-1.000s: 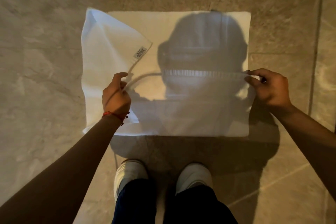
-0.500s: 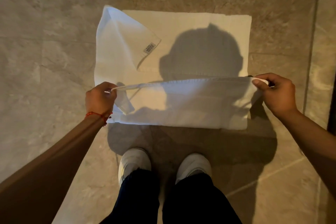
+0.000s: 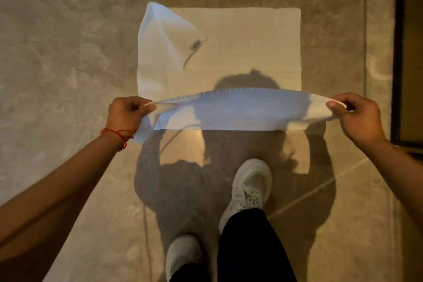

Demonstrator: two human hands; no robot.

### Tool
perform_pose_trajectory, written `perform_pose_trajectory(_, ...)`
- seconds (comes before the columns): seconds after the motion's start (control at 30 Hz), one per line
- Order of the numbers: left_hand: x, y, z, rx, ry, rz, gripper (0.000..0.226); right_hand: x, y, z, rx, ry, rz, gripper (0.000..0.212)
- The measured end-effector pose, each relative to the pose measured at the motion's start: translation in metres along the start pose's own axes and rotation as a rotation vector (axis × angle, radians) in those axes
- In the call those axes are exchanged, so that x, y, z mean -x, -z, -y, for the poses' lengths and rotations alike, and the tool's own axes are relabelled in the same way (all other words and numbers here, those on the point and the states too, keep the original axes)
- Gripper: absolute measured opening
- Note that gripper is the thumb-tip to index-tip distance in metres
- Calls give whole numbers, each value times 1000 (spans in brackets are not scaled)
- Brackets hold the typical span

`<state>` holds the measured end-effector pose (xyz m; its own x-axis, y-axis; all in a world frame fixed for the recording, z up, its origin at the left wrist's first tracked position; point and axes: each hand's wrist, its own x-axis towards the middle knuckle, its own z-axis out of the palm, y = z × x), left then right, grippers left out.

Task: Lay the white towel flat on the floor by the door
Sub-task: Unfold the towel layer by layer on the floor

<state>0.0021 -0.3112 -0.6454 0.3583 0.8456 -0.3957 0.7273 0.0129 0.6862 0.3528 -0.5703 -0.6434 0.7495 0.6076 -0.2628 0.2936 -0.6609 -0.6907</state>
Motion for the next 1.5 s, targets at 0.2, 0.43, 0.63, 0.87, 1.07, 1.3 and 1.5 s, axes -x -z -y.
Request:
perform_pose_trajectory(0.2,48,11,38,-100,-32,89,19,65,-5,-23,63,-18,18,9)
perform_pose_trajectory(0.43,95,19,74,-142,49,213,21,119,-14,-23,154,-64,136,13)
perform_pose_trajectory(0.63,116,1,124,-318,48,181,14,145,-41,-56,359,-61,196,12)
perform_pose_trajectory(0.87,151,3,139,-329,43,133,17,177,-56,-60,549,-59,377,15)
perform_pose_trajectory(1.07,182,36,68,-488,-146,139,50,197,-41,16,431,-34,327,27)
perform_pose_trajectory(1.3,201,78,-34,-592,-319,118,45,228,-6,123,345,105,196,38)
perform_pose_trajectory(1.5,185,116,-83,-659,-363,162,44,234,15,169,387,51,170,54)
